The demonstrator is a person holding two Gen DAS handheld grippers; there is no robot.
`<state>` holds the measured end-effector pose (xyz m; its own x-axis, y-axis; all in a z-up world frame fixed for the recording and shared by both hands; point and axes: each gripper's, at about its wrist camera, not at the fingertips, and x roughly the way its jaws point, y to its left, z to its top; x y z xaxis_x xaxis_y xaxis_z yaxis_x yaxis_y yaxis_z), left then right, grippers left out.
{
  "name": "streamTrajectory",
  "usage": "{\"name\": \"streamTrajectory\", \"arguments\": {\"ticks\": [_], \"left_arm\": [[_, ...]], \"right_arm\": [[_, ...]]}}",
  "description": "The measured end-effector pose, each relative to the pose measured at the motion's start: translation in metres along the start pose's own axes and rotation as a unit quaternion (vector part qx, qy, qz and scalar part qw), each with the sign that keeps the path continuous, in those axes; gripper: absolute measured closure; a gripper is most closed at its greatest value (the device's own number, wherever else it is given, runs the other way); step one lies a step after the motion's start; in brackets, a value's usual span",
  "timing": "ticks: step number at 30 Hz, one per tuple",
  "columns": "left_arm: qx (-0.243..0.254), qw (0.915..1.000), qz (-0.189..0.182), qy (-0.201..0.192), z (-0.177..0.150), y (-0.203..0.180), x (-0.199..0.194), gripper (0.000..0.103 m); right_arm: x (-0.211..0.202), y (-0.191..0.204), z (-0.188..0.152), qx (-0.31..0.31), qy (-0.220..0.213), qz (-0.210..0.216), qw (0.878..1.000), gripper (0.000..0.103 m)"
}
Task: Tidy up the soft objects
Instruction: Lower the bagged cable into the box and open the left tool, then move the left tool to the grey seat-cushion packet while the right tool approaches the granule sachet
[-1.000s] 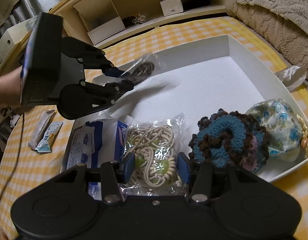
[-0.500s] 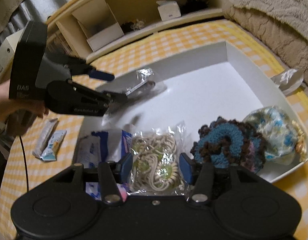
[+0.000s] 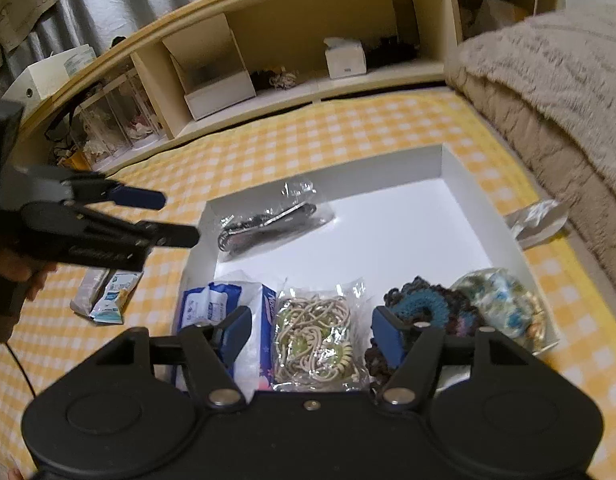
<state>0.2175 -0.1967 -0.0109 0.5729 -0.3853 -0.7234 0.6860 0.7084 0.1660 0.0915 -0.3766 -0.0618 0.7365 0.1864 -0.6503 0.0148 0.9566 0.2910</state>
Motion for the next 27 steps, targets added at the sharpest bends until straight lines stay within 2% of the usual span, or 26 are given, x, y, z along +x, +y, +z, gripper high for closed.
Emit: {"name": "streamTrajectory", "arguments": {"ticks": [2,8,13,14,16,18,27], "left_arm": [[-0.018,0.9998,0.003,-0.007,-0.004,0.001,-0.015,0.026],[-0.06,0.9978,0.02,-0.022,-0.015,-0.001,-0.051,0.012],[-0.098,0.9939,0.03,-0.04,-0.026,-0.003,-0.078,0.0],[-0.103,0.9931,0.033,-0.045,-0.029,-0.004,-0.084,0.0],[-0.108,0.9917,0.043,-0.056,-0.034,-0.006,-0.094,0.0],[-0.116,0.9904,0.05,-0.056,-0.038,-0.009,-0.103,0.0],[-0.156,0.9837,0.055,-0.071,-0.062,-0.016,-0.132,0.0]], "right_arm": [[-0.01,0.004,0.002,-0.008,-0.006,-0.004,1.0,0.034],[-0.036,0.013,0.005,-0.017,-0.023,-0.013,0.999,0.029],[-0.052,0.023,0.003,-0.027,-0.033,-0.025,0.999,0.019],[-0.054,0.026,0.002,-0.029,-0.035,-0.026,0.999,0.017],[-0.061,0.029,0.001,-0.033,-0.041,-0.029,0.998,0.006],[-0.067,0.031,0.0,-0.035,-0.052,-0.032,0.997,0.0],[-0.086,0.043,-0.008,-0.045,-0.075,-0.057,0.995,0.0]]}}
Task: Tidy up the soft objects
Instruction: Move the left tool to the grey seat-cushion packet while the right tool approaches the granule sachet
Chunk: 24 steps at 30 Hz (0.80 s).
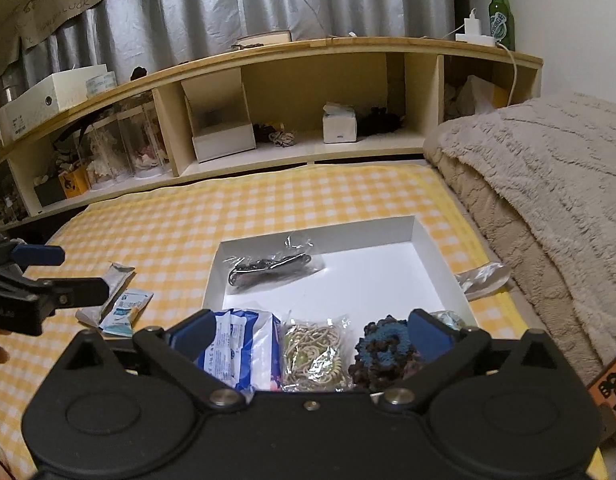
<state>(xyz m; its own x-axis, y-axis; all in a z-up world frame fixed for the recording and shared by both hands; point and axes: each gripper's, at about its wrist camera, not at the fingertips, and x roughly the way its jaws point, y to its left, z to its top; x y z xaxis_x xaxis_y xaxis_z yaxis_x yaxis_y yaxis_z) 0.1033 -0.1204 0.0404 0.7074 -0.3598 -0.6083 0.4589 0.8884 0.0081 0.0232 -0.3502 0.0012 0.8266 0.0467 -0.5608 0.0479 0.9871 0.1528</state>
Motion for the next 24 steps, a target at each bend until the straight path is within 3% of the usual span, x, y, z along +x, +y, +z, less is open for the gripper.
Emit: {"name": "streamTrajectory", "arguments": {"ticks": [16,24], "left_arm": [[-0.055,0.9979,0.027,-0.02,-0.025,0.029,-0.024,0.0],[-0.09,0.9942,0.053,-0.025,-0.034,0.07,-0.024,0.0]], "right_arm": [[-0.009,0.029,-0.002,-0.031,0.001,0.0,1.0,0.0],[0.006,0.053,0.002,-0.043,0.006,0.016,0.999,0.0]]}}
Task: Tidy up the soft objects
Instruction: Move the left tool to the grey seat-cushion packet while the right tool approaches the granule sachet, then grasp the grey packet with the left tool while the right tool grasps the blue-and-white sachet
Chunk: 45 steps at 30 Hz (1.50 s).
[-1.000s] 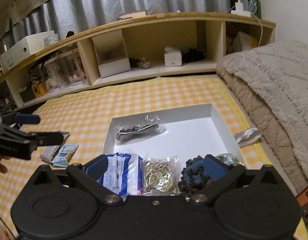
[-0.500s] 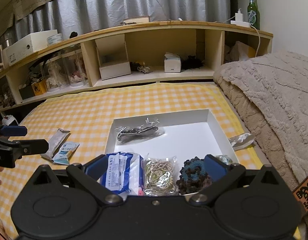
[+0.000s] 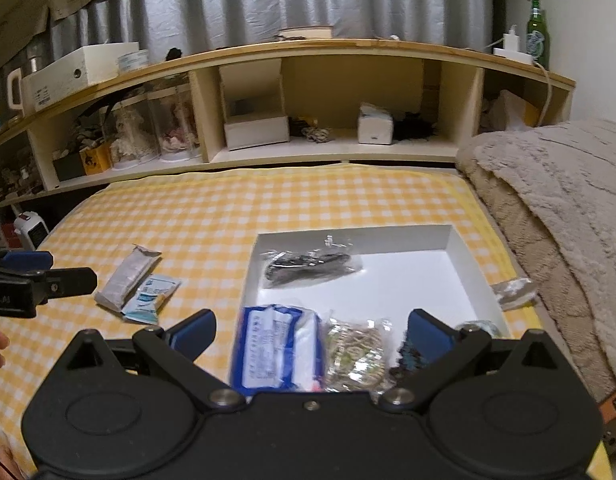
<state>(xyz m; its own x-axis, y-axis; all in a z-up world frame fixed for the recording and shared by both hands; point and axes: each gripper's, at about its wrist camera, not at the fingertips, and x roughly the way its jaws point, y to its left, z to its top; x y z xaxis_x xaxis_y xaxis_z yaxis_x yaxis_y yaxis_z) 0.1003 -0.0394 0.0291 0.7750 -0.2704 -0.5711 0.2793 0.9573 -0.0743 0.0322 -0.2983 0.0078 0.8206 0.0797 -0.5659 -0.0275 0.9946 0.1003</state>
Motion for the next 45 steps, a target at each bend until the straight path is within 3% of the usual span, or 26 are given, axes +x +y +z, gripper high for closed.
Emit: {"name": "streamTrajectory", "arguments": {"ticks": [13,22,25,28,29,31,32,38,45], "left_arm": [[-0.04,0.9963,0.076,-0.003,0.01,0.088,0.024,0.0],[-0.054,0.9933,0.101,0.014,0.014,0.13,0.074,0.0],[-0.067,0.9923,0.099,0.032,0.013,0.141,0.095,0.0],[-0.067,0.9924,0.092,0.046,0.01,0.149,0.109,0.0],[-0.066,0.9923,0.093,0.048,0.009,0.15,0.113,0.0],[-0.068,0.9922,0.088,0.055,0.005,0.155,0.122,0.0],[-0.069,0.9924,0.084,0.058,0.004,0.158,0.127,0.0],[-0.062,0.993,0.076,0.066,-0.003,0.165,0.155,0.0],[-0.039,0.9926,0.066,0.094,-0.015,0.162,0.183,0.0]], "right_arm": [[0.051,0.061,0.023,-0.003,-0.005,0.057,0.998,0.0],[0.112,0.108,0.024,0.013,0.004,0.094,0.995,0.0],[0.137,0.127,0.021,0.001,0.016,0.09,0.996,0.0],[0.163,0.139,0.016,-0.005,0.029,0.119,0.992,0.001],[0.172,0.141,0.014,-0.004,0.036,0.128,0.991,0.004],[0.189,0.147,0.01,-0.003,0.05,0.131,0.99,0.033],[0.2,0.151,0.008,-0.005,0.061,0.132,0.989,0.037],[0.249,0.158,-0.004,0.056,0.105,0.179,0.977,0.04],[0.268,0.163,-0.018,0.043,0.124,0.193,0.972,0.065]]}}
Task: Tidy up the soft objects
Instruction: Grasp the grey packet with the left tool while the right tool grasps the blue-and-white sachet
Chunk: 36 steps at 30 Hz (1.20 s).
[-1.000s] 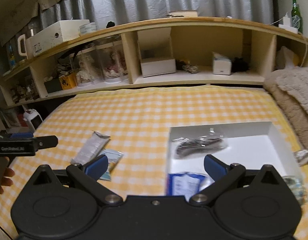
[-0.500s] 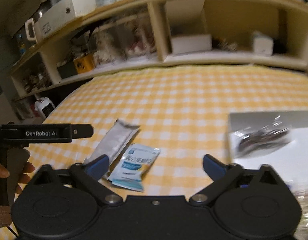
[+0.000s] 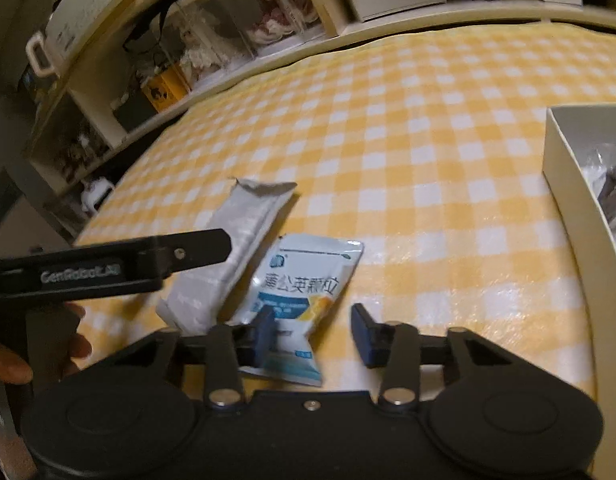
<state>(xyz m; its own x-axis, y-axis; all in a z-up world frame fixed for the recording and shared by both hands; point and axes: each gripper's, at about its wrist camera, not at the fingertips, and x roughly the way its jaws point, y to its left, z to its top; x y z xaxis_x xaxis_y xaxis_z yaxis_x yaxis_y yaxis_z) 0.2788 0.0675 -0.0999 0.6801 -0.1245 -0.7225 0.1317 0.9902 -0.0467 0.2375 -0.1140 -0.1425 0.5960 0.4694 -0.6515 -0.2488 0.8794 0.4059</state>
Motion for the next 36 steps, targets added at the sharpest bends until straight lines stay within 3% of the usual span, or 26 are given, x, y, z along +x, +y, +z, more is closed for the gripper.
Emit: {"name": "streamTrajectory", "arguments": {"ticks": [4,11,14,15,16,17,18,19,24,30,32,33,36], "left_arm": [[0.0,1.0,0.005,0.005,-0.003,0.001,0.01,0.0],[0.003,0.9999,0.011,0.01,-0.005,0.0,0.016,0.002],[0.018,0.9995,0.02,0.016,-0.004,-0.003,0.019,0.009],[0.019,0.9994,0.024,0.018,-0.004,-0.004,0.02,0.014],[0.014,0.9993,0.031,0.017,-0.003,-0.004,0.021,0.018],[0.008,0.9992,0.035,0.017,-0.001,-0.004,0.021,0.025],[0.002,0.9991,0.038,0.018,0.0,-0.004,0.021,0.031],[0.0,0.999,0.04,0.02,0.002,-0.005,0.02,0.034],[0.016,0.9979,0.044,0.045,-0.001,-0.012,0.014,0.041],[0.02,0.9966,0.041,0.068,-0.015,-0.015,0.0,0.046],[0.013,0.9967,0.035,0.071,-0.019,-0.016,-0.003,0.046],[0.012,0.9967,0.032,0.073,-0.021,-0.017,-0.004,0.046],[0.016,0.9965,0.028,0.077,-0.024,-0.02,-0.008,0.047]], "right_arm": [[-0.009,0.007,-0.002,-0.065,0.029,-0.001,0.997,0.081],[-0.039,0.001,-0.014,-0.139,0.083,-0.017,0.987,0.084],[-0.055,-0.005,-0.02,-0.15,0.101,-0.027,0.983,0.083],[-0.06,-0.005,-0.022,-0.15,0.1,-0.033,0.983,0.078],[-0.065,-0.006,-0.025,-0.145,0.093,-0.044,0.984,0.057],[-0.069,-0.006,-0.028,-0.14,0.086,-0.052,0.985,0.044],[-0.072,-0.006,-0.031,-0.134,0.077,-0.058,0.986,0.026],[-0.075,-0.005,-0.034,-0.128,0.066,-0.06,0.988,0.021],[-0.056,0.012,-0.037,-0.104,0.056,-0.048,0.992,0.018],[-0.04,0.018,-0.049,-0.133,0.061,-0.08,0.986,0.02],[-0.04,0.019,-0.048,-0.144,0.061,-0.082,0.984,0.03],[-0.041,0.019,-0.047,-0.151,0.061,-0.081,0.983,0.04],[-0.044,0.015,-0.045,-0.15,0.06,-0.07,0.984,0.053]]}}
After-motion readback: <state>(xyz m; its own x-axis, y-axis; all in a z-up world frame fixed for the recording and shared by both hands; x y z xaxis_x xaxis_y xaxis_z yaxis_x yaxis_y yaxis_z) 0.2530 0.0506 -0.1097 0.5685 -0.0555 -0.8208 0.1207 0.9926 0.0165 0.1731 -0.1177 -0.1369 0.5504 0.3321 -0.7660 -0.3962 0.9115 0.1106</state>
